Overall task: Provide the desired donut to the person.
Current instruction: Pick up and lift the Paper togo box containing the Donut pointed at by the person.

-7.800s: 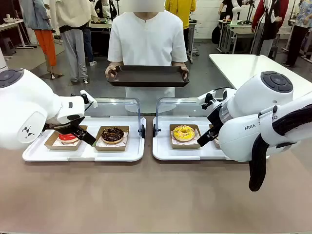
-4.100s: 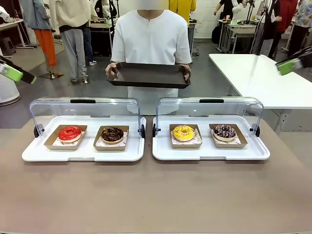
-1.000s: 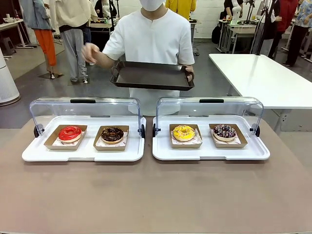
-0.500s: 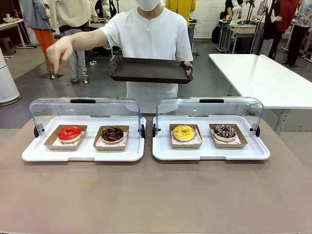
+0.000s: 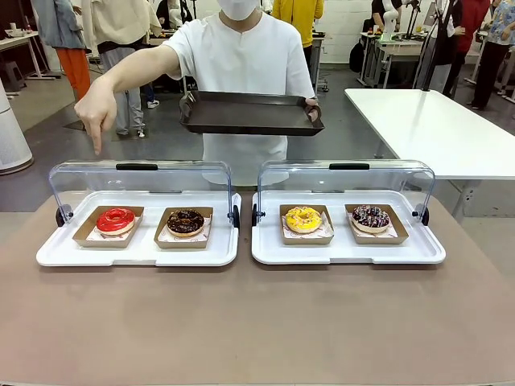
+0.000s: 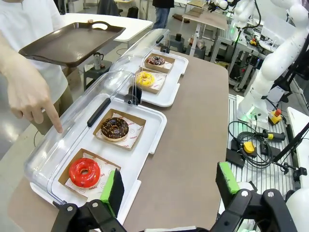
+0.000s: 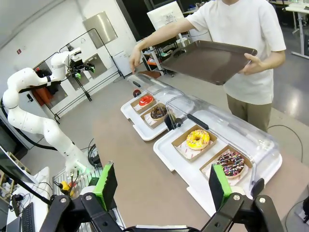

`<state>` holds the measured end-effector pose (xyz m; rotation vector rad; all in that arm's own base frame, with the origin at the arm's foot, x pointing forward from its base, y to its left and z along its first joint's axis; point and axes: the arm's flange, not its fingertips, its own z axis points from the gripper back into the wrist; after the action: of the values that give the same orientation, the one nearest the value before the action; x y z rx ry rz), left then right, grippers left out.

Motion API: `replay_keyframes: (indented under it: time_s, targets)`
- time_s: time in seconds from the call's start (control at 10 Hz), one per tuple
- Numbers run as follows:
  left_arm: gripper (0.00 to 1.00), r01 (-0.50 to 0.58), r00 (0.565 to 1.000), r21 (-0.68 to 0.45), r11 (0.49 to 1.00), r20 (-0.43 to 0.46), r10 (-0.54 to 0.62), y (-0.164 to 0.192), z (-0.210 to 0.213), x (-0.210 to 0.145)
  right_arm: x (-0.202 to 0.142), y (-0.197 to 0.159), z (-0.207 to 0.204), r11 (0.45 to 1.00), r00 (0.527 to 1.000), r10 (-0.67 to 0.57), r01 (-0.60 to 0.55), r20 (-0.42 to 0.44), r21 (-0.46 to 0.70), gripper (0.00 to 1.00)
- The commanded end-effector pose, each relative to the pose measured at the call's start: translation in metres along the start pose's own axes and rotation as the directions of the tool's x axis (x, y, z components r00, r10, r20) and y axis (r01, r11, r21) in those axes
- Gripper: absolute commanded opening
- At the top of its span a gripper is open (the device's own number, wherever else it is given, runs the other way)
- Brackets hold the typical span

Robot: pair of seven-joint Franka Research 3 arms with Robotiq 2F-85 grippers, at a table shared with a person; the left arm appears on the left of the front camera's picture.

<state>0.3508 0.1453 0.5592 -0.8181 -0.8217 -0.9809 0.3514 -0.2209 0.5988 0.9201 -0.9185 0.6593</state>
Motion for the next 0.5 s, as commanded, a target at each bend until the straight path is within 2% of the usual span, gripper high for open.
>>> replay_keyframes:
  time_s: [0.0, 0.4]
  targets:
    - [1.00, 0.011, 1.000, -0.007, 1.000, 0.001, -0.011, 0.0003, 0.0013, 0.0007, 0.0009, 0.0000, -0.0003, 1.000, 1.000, 0.001, -0.001, 0.007, 0.002, 1.00]
    - [1.00, 0.011, 1.000, -0.007, 1.000, 0.001, -0.011, 0.0003, 0.0013, 0.0007, 0.0009, 0.0000, -0.0003, 1.000, 1.000, 0.001, -0.001, 0.007, 0.002, 1.00]
